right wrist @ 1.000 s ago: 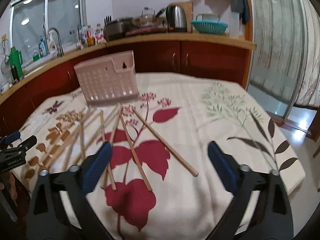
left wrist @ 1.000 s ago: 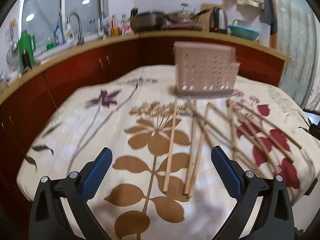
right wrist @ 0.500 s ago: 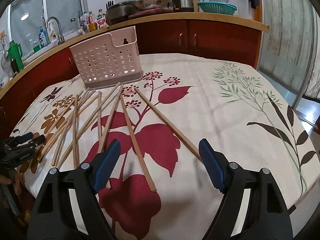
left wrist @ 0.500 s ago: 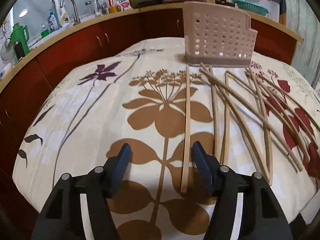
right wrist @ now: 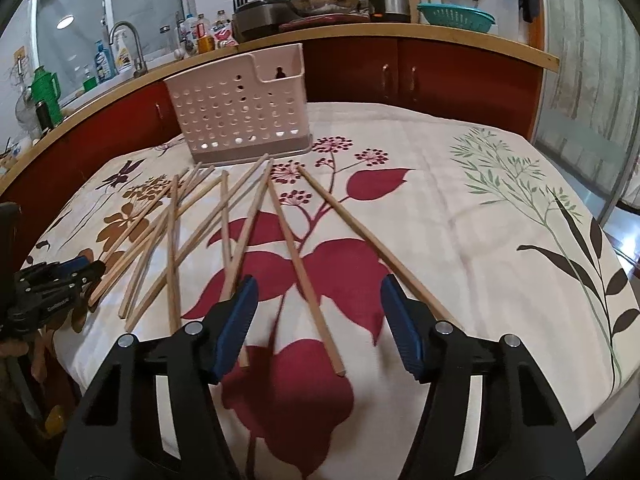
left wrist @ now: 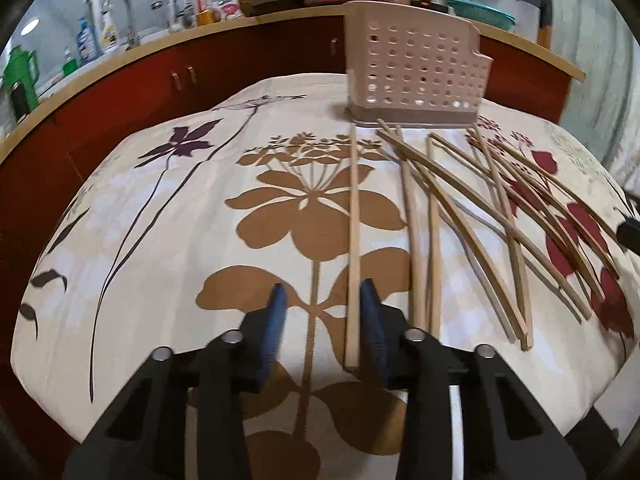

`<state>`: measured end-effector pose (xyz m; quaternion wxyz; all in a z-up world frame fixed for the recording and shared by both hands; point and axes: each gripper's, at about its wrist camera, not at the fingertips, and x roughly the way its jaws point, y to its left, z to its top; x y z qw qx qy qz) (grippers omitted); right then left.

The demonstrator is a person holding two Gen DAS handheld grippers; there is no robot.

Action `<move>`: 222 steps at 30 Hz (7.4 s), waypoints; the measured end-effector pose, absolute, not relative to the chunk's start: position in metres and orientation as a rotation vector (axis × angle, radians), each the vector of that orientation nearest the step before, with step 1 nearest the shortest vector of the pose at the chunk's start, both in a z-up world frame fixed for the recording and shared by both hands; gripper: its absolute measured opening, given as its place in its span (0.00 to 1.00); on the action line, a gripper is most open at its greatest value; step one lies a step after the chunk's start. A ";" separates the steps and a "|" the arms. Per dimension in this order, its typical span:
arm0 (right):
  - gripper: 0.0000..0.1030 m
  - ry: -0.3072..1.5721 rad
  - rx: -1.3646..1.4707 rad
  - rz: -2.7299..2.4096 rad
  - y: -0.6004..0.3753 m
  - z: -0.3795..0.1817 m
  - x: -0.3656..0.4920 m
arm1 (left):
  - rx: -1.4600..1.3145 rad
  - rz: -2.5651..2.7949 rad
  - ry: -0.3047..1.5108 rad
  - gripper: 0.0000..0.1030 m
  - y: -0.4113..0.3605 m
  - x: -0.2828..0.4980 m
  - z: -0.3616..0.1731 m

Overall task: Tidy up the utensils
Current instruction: 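Lower the left tool onto one wooden chopstick while the right tool lowers onto another, then close the left tool on its chopstick while the right tool closes on its own, then lift the left tool's chopstick over the pink holder while the right tool does likewise, then open the left tool to drop its chopstick into the holder while the right tool opens too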

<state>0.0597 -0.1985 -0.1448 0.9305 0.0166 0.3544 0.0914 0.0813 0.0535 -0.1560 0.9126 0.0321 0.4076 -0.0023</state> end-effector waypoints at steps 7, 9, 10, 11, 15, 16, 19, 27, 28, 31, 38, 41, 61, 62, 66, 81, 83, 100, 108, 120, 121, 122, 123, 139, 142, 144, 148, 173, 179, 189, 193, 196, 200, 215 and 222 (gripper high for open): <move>0.43 0.709 0.022 0.303 -0.168 -0.146 0.052 | 0.124 -0.003 0.833 0.07 0.051 0.078 -0.156; 0.39 0.711 0.008 0.347 -0.158 -0.149 0.050 | 0.119 -0.005 0.831 0.06 0.054 0.077 -0.156; 0.36 0.712 -0.008 0.365 -0.151 -0.152 0.050 | 0.117 -0.007 0.830 0.06 0.055 0.076 -0.156; 0.34 0.717 -0.019 0.382 -0.146 -0.155 0.049 | 0.116 -0.008 0.828 0.06 0.057 0.076 -0.156; 0.23 0.750 -0.028 0.434 -0.130 -0.167 0.050 | 0.115 -0.011 0.825 0.06 0.058 0.075 -0.156; 0.23 0.753 -0.032 0.438 -0.128 -0.168 0.050 | 0.112 -0.013 0.826 0.06 0.058 0.075 -0.156; 0.23 0.759 -0.060 0.447 -0.121 -0.173 0.050 | 0.110 -0.017 0.826 0.06 0.059 0.074 -0.156; 0.07 0.733 -0.112 0.440 -0.116 -0.177 0.048 | 0.132 -0.011 0.822 0.06 0.057 0.073 -0.157; 0.06 0.722 -0.110 0.441 -0.117 -0.175 0.046 | 0.131 -0.010 0.821 0.06 0.058 0.073 -0.157; 0.06 0.686 -0.107 0.431 -0.122 -0.166 0.042 | 0.132 -0.006 0.822 0.06 0.058 0.073 -0.157; 0.06 0.588 -0.087 0.386 -0.149 -0.137 0.027 | 0.137 -0.002 0.819 0.06 0.056 0.069 -0.155; 0.06 0.560 -0.085 0.367 -0.160 -0.127 0.022 | 0.141 -0.003 0.808 0.06 0.055 0.066 -0.151; 0.06 0.416 -0.060 0.286 -0.195 -0.079 -0.010 | 0.125 -0.017 0.691 0.06 0.055 0.040 -0.112; 0.06 0.410 -0.060 0.282 -0.195 -0.077 -0.011 | 0.126 -0.017 0.682 0.06 0.055 0.038 -0.109; 0.06 0.392 -0.052 0.272 -0.200 -0.069 -0.015 | 0.130 -0.023 0.648 0.06 0.052 0.032 -0.097; 0.06 0.338 -0.027 0.245 -0.207 -0.046 -0.023 | 0.108 -0.060 0.585 0.06 0.052 0.006 -0.052; 0.06 0.338 -0.022 0.249 -0.207 -0.045 -0.024 | 0.100 -0.063 0.586 0.06 0.054 0.003 -0.049; 0.06 0.318 -0.013 0.262 -0.201 -0.029 -0.026 | 0.039 -0.088 0.601 0.06 0.071 -0.020 -0.010; 0.06 0.356 -0.009 0.254 -0.201 -0.027 -0.017 | 0.065 -0.085 0.580 0.06 0.072 -0.012 -0.001; 0.06 0.430 -0.006 0.249 -0.195 -0.026 0.008 | 0.053 -0.089 0.543 0.06 0.073 0.014 0.007; 0.06 0.439 -0.004 0.251 -0.195 -0.027 0.011 | 0.052 -0.090 0.542 0.06 0.073 0.016 0.007; 0.06 0.447 -0.003 0.253 -0.194 -0.028 0.014 | 0.052 -0.090 0.539 0.06 0.072 0.017 0.007; 0.06 0.452 -0.003 0.254 -0.194 -0.028 0.015 | 0.052 -0.089 0.536 0.06 0.072 0.019 0.008; 0.06 0.438 0.001 0.273 -0.181 -0.027 0.052 | 0.045 -0.079 0.500 0.06 0.071 0.045 0.010; 0.06 0.427 -0.001 0.276 -0.179 -0.025 0.058 | 0.040 -0.077 0.496 0.06 0.072 0.048 0.010; 0.06 0.416 -0.002 0.277 -0.178 -0.024 0.063 | 0.035 -0.076 0.494 0.06 0.073 0.051 0.011; 0.06 0.406 0.012 0.281 -0.179 -0.021 0.066 | 0.028 -0.069 0.473 0.06 0.074 0.051 0.016; 0.06 0.080 0.046 0.320 -0.204 0.083 0.125 | 0.032 -0.114 0.145 0.06 0.030 0.118 0.113; 0.06 0.068 0.064 0.347 -0.198 0.080 0.174 | 0.023 -0.102 0.133 0.06 0.023 0.160 0.109; 0.06 0.161 0.081 0.386 -0.188 0.025 0.229 | -0.006 -0.085 0.263 0.06 0.018 0.207 0.045; 0.06 0.219 0.094 0.396 -0.187 0.002 0.241 | -0.014 -0.094 0.309 0.06 0.018 0.215 0.022; 0.06 0.260 0.110 0.405 -0.186 -0.011 0.250 | -0.022 -0.092 0.341 0.06 0.018 0.220 0.010; 0.11 0.313 0.128 0.404 -0.185 -0.020 0.259 | -0.028 -0.084 0.370 0.11 0.019 0.226 0.003; 0.59 0.320 0.115 0.259 -0.222 -0.012 0.197 | -0.056 -0.028 0.340 0.74 0.031 0.178 0.017; 0.59 0.323 0.078 0.220 -0.236 -0.039 0.127 | -0.022 -0.008 0.366 0.75 0.025 0.126 -0.004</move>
